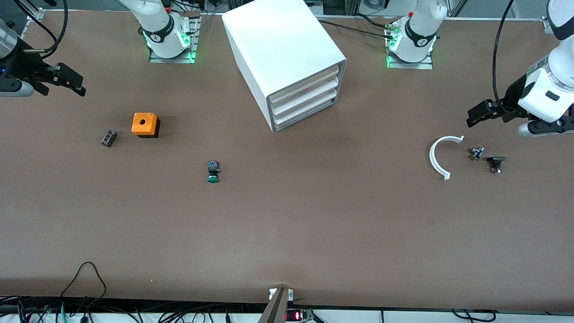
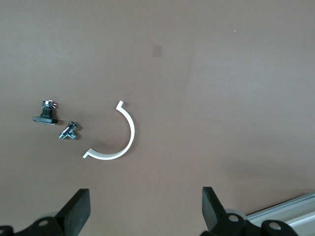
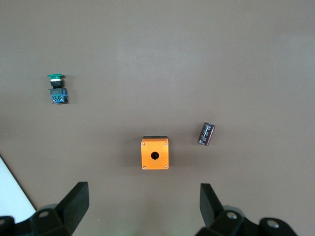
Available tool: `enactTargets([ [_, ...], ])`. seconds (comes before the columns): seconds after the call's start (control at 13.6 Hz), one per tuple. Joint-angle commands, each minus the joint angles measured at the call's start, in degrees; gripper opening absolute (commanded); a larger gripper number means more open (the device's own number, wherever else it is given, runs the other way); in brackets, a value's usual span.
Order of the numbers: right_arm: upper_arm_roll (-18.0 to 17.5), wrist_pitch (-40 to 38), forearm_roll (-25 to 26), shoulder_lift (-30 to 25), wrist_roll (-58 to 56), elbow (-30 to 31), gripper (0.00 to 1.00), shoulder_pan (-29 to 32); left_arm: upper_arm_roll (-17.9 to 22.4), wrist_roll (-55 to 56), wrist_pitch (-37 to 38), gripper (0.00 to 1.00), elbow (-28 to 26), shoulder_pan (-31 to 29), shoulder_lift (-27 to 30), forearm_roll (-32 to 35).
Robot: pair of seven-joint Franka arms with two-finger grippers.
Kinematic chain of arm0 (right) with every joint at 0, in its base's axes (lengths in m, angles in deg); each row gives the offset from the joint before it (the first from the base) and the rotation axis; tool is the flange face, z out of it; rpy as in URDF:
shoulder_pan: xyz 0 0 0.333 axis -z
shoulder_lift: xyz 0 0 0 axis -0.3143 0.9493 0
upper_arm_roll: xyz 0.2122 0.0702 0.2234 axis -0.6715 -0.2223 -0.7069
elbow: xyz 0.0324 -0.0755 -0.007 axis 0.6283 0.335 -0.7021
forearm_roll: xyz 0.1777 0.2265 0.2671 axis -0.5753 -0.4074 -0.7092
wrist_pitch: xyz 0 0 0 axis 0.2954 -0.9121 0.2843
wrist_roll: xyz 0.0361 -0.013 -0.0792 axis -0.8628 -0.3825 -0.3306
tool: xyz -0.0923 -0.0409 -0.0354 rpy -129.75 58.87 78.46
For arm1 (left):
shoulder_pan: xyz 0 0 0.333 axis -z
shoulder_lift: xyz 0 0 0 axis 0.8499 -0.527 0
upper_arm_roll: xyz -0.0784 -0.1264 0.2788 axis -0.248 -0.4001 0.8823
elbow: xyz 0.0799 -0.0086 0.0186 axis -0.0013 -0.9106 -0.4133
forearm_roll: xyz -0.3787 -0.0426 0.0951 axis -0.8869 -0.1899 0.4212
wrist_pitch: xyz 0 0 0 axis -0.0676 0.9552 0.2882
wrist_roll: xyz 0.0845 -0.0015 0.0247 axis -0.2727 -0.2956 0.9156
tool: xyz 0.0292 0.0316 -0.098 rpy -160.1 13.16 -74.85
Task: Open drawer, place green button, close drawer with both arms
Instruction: 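Move the right gripper toward the green push button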
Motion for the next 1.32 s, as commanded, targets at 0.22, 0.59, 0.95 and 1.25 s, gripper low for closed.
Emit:
enactTargets([
  [0.22, 0.01, 1.14, -0.01, -2.49, -0.40, 2.31, 1.00, 0.10, -0.46, -0.61, 1.72, 1.00, 3.35, 0.05, -1.63, 1.55],
  [0.59, 0.01, 0.44, -0.10, -1.88, -0.49, 1.88, 1.00, 0.10, -0.46, -0.61, 2.25, 1.00, 3.35, 0.05, -1.63, 1.55],
  [0.95, -0.34, -0.09, -0.63, 6.98, -0.84, -4.35, 1.00, -0.07, -0.46, -0.44, 2.25, 1.00, 3.44, 0.05, -1.72, 1.46],
  [1.25, -0.60, -1.06, -0.63, 11.92, -1.45, -7.18, 1.00, -0.42, -0.46, -0.44, 2.25, 1.00, 3.44, 0.05, -1.72, 1.55],
])
